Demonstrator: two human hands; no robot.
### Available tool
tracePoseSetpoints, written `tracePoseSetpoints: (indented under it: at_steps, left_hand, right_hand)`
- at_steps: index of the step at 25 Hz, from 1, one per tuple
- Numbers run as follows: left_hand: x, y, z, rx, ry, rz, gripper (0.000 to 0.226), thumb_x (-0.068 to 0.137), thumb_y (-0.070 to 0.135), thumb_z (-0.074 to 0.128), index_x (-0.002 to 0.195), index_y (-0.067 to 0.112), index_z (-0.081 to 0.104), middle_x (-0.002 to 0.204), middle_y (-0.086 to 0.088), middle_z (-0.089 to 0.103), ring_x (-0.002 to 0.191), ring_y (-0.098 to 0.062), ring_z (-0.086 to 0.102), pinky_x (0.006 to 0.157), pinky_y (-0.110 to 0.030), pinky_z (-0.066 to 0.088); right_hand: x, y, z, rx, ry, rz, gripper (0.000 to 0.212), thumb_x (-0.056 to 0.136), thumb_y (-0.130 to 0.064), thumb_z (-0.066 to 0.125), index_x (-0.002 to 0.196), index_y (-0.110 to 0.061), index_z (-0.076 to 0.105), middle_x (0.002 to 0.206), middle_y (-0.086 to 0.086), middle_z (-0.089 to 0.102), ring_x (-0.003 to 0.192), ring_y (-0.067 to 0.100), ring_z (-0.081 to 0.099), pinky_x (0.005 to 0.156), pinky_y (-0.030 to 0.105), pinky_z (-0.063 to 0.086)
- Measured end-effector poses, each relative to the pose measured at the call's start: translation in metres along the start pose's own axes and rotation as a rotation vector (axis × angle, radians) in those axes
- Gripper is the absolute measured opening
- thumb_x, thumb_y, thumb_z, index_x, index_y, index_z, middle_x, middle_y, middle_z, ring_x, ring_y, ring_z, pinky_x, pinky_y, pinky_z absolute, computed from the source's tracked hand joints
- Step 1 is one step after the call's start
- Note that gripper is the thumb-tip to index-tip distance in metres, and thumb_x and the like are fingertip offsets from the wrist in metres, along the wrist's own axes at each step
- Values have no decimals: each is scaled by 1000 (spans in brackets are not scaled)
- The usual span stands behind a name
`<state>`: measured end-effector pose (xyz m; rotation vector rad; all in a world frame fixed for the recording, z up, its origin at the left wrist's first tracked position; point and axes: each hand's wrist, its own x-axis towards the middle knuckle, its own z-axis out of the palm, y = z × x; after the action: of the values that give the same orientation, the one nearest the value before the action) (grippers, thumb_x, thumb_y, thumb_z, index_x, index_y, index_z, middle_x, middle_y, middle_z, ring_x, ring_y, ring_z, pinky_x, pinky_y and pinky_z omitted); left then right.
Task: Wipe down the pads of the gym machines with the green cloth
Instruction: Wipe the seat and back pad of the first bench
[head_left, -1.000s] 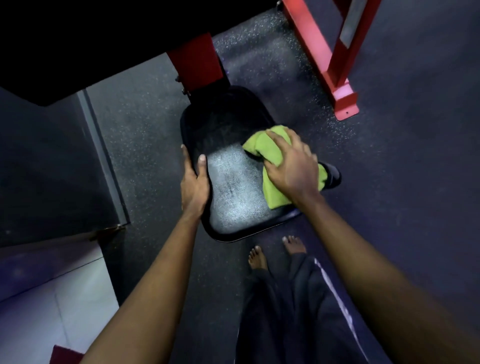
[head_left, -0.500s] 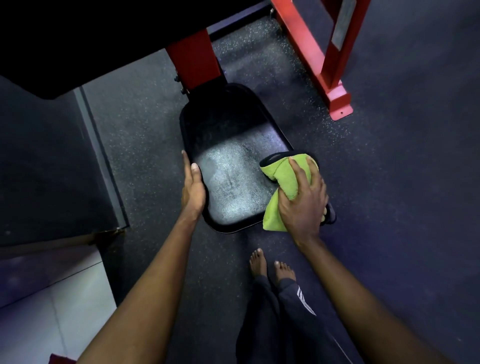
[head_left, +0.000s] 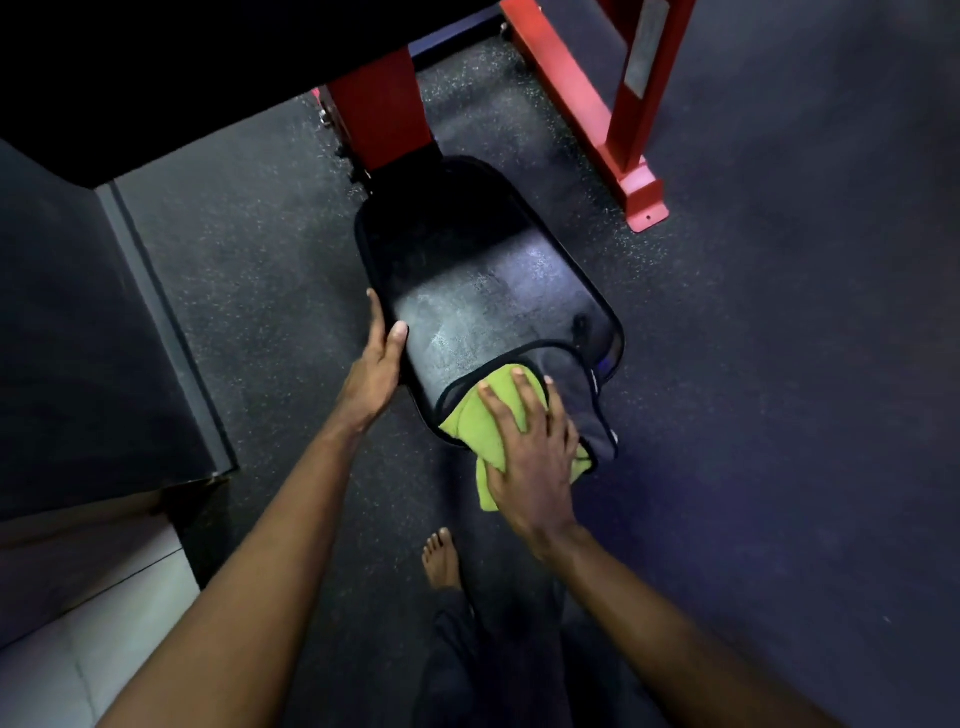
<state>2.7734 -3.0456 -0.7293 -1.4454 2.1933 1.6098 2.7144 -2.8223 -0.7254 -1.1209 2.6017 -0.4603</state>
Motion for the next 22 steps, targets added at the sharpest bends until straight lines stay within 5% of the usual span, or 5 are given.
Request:
tracePoseSetpoints:
  at_steps: [3,7,11,14,22]
  left_hand:
    - [4,-3,-5,85,-9,10,60,94,78,23,138,72,-17,161,-8,32,137,-44,45,112,-63,36]
    - [1,4,-12,82,-56,-28,62,98,71,27,142,67,-16,159,-11,35,136,-43,46,118,-56,30]
    - [-14,27,-34,114,-33,3,55,107,45,36,158,34,21,156,-9,42,142,-31,41,115,-35,30]
    - [-41,57,-63,115,74,117,37,106,26,45,139,14,58,139,-12,60,130,-28,54,102,-27,39]
    - [-95,166,-169,181,311,517,26,98,9,52,118,7,69,118,-12,64,113,-26,59,103,-35,43]
  right_hand:
    - [1,-13,6,-52,-22,-137,101,69,-27,84,156,-42,34,166,-3,25,152,32,19,114,54,32]
    - [7,-25,-4,16,-56,-65,88,74,-24,77,150,-47,40,162,-6,34,148,30,27,112,54,32]
    - [26,-46,-43,316,-34,105,64,86,-31,59,148,-38,46,157,-1,41,141,29,37,114,51,32]
    - [63,-71,-87,523,107,250,56,88,-31,56,144,-28,53,149,1,51,137,26,45,115,47,35]
    - [121,-154,-210,543,255,171,47,93,-21,66,138,-27,59,144,4,54,131,30,51,110,41,37]
